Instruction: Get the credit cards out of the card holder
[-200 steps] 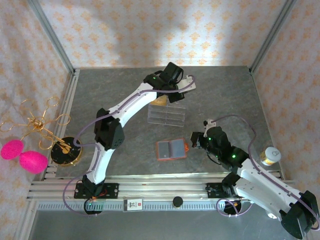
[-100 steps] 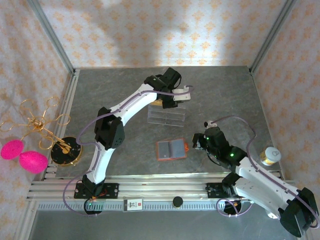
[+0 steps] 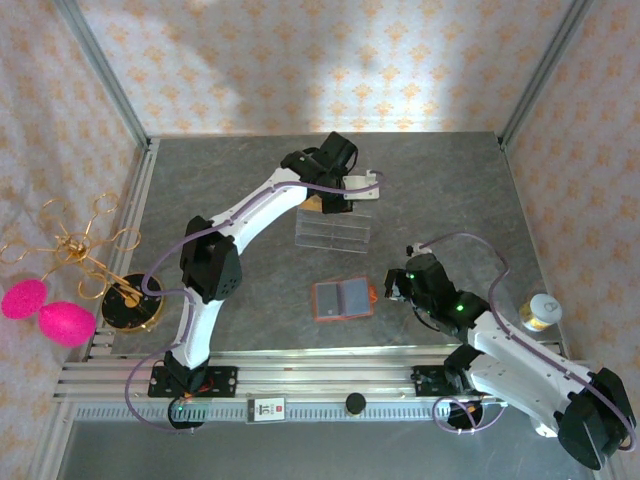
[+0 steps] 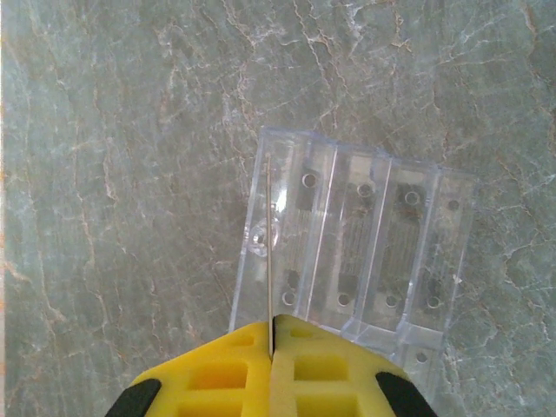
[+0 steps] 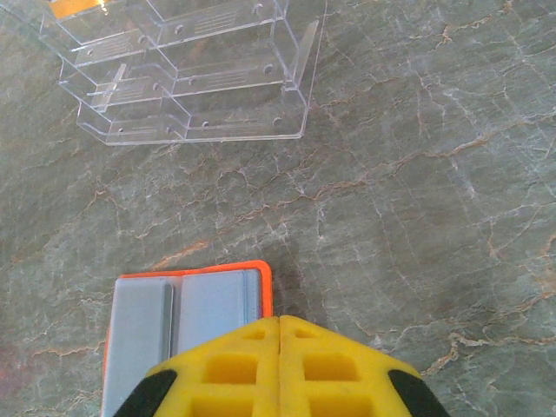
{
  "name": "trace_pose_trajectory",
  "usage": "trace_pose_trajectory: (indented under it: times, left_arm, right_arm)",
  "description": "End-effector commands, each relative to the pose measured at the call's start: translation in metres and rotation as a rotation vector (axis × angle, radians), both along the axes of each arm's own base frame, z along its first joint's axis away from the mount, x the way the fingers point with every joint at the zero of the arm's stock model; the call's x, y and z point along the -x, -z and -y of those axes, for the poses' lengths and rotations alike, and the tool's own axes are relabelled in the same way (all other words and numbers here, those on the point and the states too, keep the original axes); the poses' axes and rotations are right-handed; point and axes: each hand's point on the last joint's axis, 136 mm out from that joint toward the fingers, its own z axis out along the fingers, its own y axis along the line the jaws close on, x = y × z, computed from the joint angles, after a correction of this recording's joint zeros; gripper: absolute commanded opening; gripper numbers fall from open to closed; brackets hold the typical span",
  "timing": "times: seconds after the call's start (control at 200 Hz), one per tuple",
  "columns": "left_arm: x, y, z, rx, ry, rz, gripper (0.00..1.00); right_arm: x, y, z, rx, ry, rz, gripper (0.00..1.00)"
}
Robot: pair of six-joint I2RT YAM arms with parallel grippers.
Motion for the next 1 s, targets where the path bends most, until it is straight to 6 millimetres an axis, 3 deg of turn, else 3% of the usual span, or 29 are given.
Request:
trace_pose_trajectory:
  times: [0.0,0.19,0.991]
  left_arm:
    - [-0.014,-0.011,0.003,0.015,0.028,0.061,0.00]
    - [-0.013,-0.015,0.010,0.051,0.057,0.071,0.00]
    - [-0.011,0.030,0.005,0.006,0.038,0.017,0.00]
  right_arm:
    - [-0.003,0.001,0.004,0.004,0.023,0.012,0.06]
    - [-0.004,0.003,0.004,0.008,0.027,0.010,0.06]
    - [-0.006,0.005,0.004,0.016,0.030,0.010,0.06]
